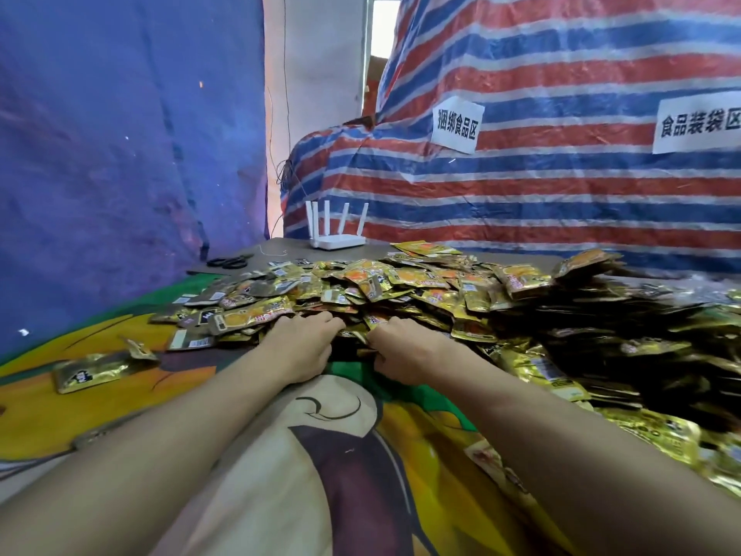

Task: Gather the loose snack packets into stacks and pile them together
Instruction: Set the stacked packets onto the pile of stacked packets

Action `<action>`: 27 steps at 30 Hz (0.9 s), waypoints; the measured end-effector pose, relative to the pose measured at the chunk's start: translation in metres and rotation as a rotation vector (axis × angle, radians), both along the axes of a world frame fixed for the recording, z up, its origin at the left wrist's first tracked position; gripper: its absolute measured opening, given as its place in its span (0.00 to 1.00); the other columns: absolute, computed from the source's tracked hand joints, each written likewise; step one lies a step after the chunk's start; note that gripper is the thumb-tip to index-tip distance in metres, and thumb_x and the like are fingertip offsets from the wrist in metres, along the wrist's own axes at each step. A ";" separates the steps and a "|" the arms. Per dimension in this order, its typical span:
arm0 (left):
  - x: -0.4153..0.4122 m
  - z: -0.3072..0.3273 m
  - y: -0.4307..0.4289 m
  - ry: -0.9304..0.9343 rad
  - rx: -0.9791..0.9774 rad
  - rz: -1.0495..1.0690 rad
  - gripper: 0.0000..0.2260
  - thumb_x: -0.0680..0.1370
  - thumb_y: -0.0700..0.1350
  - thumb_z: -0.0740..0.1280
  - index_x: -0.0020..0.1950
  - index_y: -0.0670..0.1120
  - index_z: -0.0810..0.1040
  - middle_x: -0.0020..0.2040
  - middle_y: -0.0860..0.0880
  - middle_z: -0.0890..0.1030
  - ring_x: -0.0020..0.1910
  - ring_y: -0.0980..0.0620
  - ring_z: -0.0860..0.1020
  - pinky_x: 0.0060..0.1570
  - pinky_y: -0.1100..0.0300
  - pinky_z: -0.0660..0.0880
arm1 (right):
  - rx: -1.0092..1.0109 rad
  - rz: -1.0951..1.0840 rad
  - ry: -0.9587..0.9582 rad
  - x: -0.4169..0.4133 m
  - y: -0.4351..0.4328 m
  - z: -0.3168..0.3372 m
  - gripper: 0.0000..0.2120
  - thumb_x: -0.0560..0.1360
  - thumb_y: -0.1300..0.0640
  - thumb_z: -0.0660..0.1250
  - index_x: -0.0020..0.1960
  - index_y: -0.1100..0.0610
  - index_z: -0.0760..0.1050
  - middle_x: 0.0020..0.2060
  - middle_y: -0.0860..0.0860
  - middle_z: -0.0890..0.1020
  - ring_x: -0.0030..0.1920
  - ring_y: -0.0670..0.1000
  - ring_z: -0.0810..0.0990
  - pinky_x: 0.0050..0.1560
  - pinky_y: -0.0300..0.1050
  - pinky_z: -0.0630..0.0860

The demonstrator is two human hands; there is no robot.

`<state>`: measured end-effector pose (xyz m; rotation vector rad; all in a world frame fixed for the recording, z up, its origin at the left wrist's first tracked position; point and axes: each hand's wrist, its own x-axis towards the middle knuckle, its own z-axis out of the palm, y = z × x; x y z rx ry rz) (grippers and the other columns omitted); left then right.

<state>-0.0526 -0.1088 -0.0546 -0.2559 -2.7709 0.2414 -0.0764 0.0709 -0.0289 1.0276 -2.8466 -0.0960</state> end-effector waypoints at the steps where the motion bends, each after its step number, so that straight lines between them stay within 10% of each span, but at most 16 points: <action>1: 0.003 0.001 0.000 0.028 0.055 0.006 0.19 0.82 0.44 0.57 0.74 0.51 0.68 0.65 0.50 0.74 0.61 0.43 0.77 0.54 0.49 0.72 | -0.015 -0.003 0.041 0.002 0.001 -0.001 0.08 0.80 0.60 0.63 0.55 0.62 0.77 0.45 0.56 0.77 0.42 0.56 0.76 0.39 0.48 0.71; 8: 0.019 0.012 0.002 0.267 0.627 0.067 0.03 0.84 0.46 0.61 0.52 0.49 0.71 0.44 0.52 0.75 0.44 0.46 0.75 0.41 0.53 0.68 | -0.712 -0.184 0.100 0.008 0.028 -0.004 0.05 0.79 0.57 0.64 0.54 0.55 0.75 0.41 0.51 0.81 0.40 0.54 0.81 0.38 0.50 0.79; 17: 0.037 0.042 0.058 0.134 2.199 -0.135 0.05 0.83 0.40 0.64 0.57 0.45 0.77 0.56 0.44 0.83 0.56 0.44 0.80 0.65 0.40 0.74 | -1.655 -0.251 -0.192 0.032 0.062 0.016 0.05 0.80 0.55 0.69 0.50 0.47 0.73 0.50 0.55 0.84 0.47 0.56 0.85 0.46 0.61 0.84; 20: 0.039 0.037 0.073 0.078 2.390 -0.202 0.12 0.80 0.39 0.67 0.64 0.42 0.77 0.58 0.43 0.83 0.59 0.44 0.80 0.64 0.42 0.74 | -1.753 -0.267 -0.255 0.039 0.069 0.009 0.11 0.81 0.55 0.67 0.63 0.49 0.74 0.61 0.56 0.81 0.54 0.54 0.85 0.47 0.58 0.85; 23: 0.042 0.031 0.080 -0.056 2.467 -0.354 0.11 0.80 0.38 0.66 0.62 0.42 0.79 0.55 0.41 0.84 0.54 0.43 0.82 0.51 0.45 0.79 | -1.730 -0.260 -0.244 0.042 0.072 0.000 0.10 0.79 0.57 0.71 0.54 0.46 0.71 0.50 0.49 0.81 0.41 0.43 0.85 0.34 0.39 0.82; 27: 0.044 0.024 0.090 -0.006 2.291 -0.463 0.16 0.76 0.33 0.69 0.60 0.46 0.73 0.51 0.43 0.86 0.47 0.46 0.86 0.45 0.45 0.81 | -1.678 -0.312 -0.253 0.043 0.064 -0.004 0.08 0.78 0.55 0.72 0.53 0.52 0.74 0.48 0.49 0.83 0.45 0.47 0.84 0.43 0.47 0.84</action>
